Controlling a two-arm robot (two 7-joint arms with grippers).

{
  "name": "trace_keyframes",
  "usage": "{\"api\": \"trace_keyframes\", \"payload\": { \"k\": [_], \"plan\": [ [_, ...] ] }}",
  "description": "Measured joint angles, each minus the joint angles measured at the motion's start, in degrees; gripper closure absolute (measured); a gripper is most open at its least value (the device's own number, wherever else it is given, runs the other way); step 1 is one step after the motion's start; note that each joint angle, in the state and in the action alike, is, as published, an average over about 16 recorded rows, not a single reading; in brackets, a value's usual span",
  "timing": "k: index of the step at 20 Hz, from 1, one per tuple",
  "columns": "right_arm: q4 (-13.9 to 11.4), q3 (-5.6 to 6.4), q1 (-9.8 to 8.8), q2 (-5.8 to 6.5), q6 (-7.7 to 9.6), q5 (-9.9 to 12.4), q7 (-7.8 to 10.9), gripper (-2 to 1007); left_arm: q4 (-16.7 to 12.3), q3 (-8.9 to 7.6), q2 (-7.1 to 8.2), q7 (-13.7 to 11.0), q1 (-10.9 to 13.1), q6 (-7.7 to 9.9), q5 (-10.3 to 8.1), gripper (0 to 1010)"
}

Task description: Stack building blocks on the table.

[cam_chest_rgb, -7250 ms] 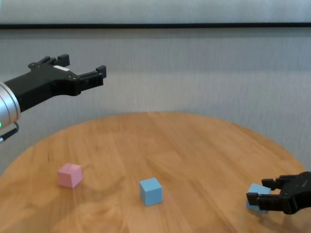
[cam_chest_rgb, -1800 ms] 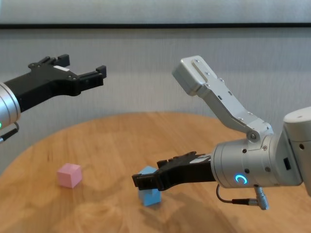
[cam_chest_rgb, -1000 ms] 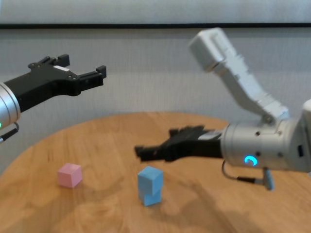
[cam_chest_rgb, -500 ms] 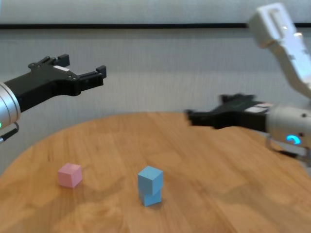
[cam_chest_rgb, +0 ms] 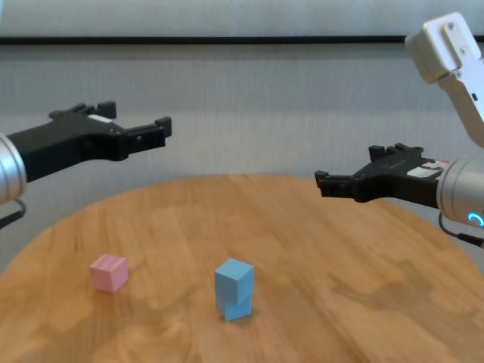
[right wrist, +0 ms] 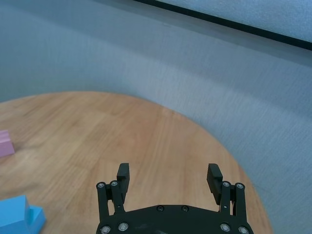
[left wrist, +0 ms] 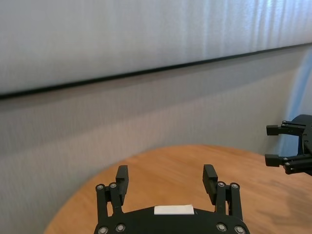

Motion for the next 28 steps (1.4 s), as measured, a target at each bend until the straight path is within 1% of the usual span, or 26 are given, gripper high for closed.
{"api": "trace_keyframes", "payload": {
  "k": [5, 8, 11, 13, 16, 19, 23, 28],
  "plan": [
    [-0.2, -0.18, -0.02, -0.12, 0.31, 0.3, 0.33, 4, -6.7, -1.07, 1.13, 1.6, 4.3, 7.53, -1.05, 10],
    [-0.3, -0.27, -0.04, -0.18, 0.46, 0.5, 0.46, 4, -10.2, -1.25, 1.68, 2.9, 6.7, 11.83, -0.79, 10],
    [-0.4, -0.33, -0.06, -0.22, 0.58, 0.6, 0.55, 4, -12.6, -1.05, 2.09, 4.1, 8.5, 15.04, 0.29, 11],
    [-0.5, -0.37, -0.07, -0.24, 0.64, 0.6, 0.60, 4, -13.2, -0.69, 2.27, 4.6, 9.1, 16.45, 1.34, 11],
    [-0.5, -0.40, -0.08, -0.27, 0.71, 0.7, 0.65, 4, -12.8, 0.03, 2.33, 4.8, 9.2, 17.77, 2.97, 10],
    [-0.6, -0.43, -0.09, -0.29, 0.76, 0.8, 0.69, 4, -11.3, 0.69, 2.18, 4.6, 8.7, 18.35, 4.43, 11],
    [-0.6, -0.46, -0.11, -0.30, 0.80, 0.8, 0.73, 4, -8.4, 0.72, 1.51, 4.4, 7.9, 18.19, 5.36, 11],
    [-0.6, -0.48, -0.12, -0.32, 0.84, 0.8, 0.77, 4, -4.8, -0.20, 0.20, 4.1, 7.1, 17.37, 5.41, 10]
  ]
}}
